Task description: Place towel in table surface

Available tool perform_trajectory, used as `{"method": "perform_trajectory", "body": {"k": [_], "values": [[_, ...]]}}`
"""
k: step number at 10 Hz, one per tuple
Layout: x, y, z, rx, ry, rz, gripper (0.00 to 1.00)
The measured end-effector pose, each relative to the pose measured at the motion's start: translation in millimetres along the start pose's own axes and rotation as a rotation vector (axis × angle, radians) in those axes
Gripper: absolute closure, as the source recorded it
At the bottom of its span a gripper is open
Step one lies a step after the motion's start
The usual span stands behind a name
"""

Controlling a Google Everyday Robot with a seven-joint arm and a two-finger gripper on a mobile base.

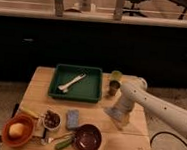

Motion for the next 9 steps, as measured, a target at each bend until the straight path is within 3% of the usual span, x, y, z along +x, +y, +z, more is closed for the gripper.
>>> {"method": "perform_trajectory", "body": {"k": [6, 9], "values": [[0.5, -0.2, 7.6, -0.012, -0.030, -0.016, 0.99], [2.5, 1.1, 5.5, -0.007, -0.033, -0.024, 1.00]]}}
